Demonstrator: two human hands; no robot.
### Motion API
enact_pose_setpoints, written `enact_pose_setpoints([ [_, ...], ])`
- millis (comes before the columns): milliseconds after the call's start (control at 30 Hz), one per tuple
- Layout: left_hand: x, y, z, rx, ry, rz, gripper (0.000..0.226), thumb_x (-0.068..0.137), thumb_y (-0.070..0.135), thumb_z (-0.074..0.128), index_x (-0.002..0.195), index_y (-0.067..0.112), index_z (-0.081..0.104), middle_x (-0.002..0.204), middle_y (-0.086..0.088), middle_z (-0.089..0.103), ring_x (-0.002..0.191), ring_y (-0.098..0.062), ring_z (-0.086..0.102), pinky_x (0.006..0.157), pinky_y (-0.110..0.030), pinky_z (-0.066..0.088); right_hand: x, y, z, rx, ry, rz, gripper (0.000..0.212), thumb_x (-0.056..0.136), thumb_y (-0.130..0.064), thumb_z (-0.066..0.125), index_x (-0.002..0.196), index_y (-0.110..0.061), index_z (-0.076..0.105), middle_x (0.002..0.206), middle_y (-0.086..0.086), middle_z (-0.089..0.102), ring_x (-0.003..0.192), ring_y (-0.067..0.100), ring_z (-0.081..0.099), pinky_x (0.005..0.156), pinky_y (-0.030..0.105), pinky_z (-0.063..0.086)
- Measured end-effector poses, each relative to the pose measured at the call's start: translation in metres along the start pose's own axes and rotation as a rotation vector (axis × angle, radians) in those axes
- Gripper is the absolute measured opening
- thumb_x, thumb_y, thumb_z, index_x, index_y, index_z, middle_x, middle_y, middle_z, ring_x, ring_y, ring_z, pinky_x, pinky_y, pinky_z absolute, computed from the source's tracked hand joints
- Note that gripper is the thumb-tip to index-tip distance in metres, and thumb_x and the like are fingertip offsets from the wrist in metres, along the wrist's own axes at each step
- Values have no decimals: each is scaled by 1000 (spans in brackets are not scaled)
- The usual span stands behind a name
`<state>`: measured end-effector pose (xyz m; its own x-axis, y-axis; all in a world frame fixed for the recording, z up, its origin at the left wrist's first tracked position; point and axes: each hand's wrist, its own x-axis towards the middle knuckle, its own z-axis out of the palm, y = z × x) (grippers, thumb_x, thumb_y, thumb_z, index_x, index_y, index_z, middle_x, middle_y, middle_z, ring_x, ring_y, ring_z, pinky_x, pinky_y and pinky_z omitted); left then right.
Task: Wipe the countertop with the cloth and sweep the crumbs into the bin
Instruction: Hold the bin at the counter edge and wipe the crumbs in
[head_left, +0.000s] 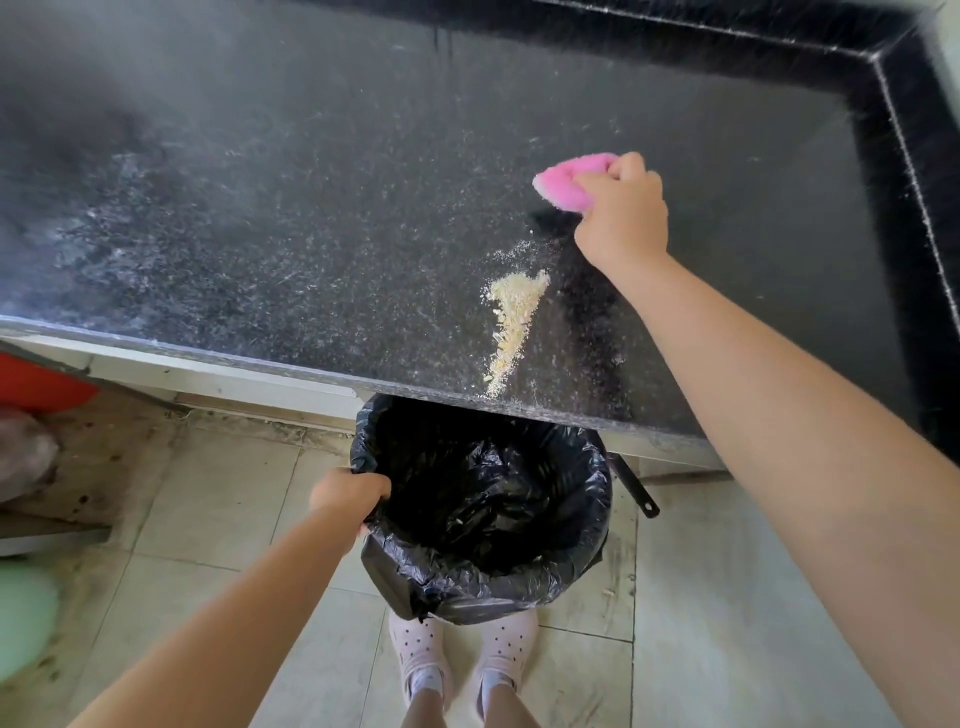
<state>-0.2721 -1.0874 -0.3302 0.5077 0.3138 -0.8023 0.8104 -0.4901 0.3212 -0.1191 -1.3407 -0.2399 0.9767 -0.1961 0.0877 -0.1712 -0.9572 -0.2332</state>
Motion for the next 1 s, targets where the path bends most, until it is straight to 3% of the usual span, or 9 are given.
enact_pose_setpoints([
  [233,-1,2,-10,1,-25,-29,17,78,-1,54,65,4,44,59,-8,37,50,-20,33,44,-24,28,-39,0,20,-10,-102,-243,44,84,4,45,122,-14,56,127,11,41,108,32,37,83,36,31],
  [333,-4,2,-11,-37,-37,-37,25,79,-2,53,59,6,40,60,-7,35,51,-20,31,45,-24,27,-68,10,15,22,-128,-336,45,82,8,48,121,-13,58,122,19,47,101,37,41,82,43,36],
  [433,-6,0,-11,-66,-51,-51,22,79,-2,54,62,4,41,60,-8,36,50,-19,31,45,-24,26,-102,16,10,84,-124,-432,45,68,18,60,106,-5,67,100,26,57,79,44,48,65,50,48],
  [533,-8,-3,-12,-87,-66,-57,25,78,-3,54,61,5,39,60,-7,32,50,-18,27,43,-26,22,-143,22,5,123,-164,-498,45,60,19,67,100,-3,69,91,22,60,67,40,51,56,44,52],
  [667,-16,-3,-11,-83,-67,-52,28,80,-3,53,60,7,37,60,-6,30,50,-18,25,43,-27,22,-162,23,-17,153,-110,-524,36,74,-2,43,97,-4,70,87,20,61,64,37,55,56,39,50],
  [767,-21,-4,-11,-86,-71,-53,27,80,-4,52,60,6,37,60,-6,30,50,-18,25,43,-26,22,-134,15,-31,185,-21,-456,38,76,-5,38,97,-2,70,90,25,59,72,43,55,64,38,46],
  [833,-21,-5,-12,-77,-65,-54,26,79,-4,52,61,7,37,61,-7,30,50,-18,25,43,-25,22,-104,0,-31,172,5,-370,34,78,5,45,103,-2,67,105,26,54,93,43,51,77,38,43],
  [900,-21,-6,-13,-60,-62,-55,25,79,-3,52,62,7,37,61,-7,30,50,-17,25,43,-25,22,-67,-16,-22,115,-10,-259,32,84,3,45,111,-4,61,122,18,45,109,35,41,85,37,41],
  [1000,-18,-8,-13,-37,-57,-38,25,79,-3,52,62,8,37,61,-7,31,50,-18,27,43,-25,24,-14,-35,-7,23,-25,-112,29,85,-1,44,112,-7,55,131,12,37,116,31,36,88,37,39],
])
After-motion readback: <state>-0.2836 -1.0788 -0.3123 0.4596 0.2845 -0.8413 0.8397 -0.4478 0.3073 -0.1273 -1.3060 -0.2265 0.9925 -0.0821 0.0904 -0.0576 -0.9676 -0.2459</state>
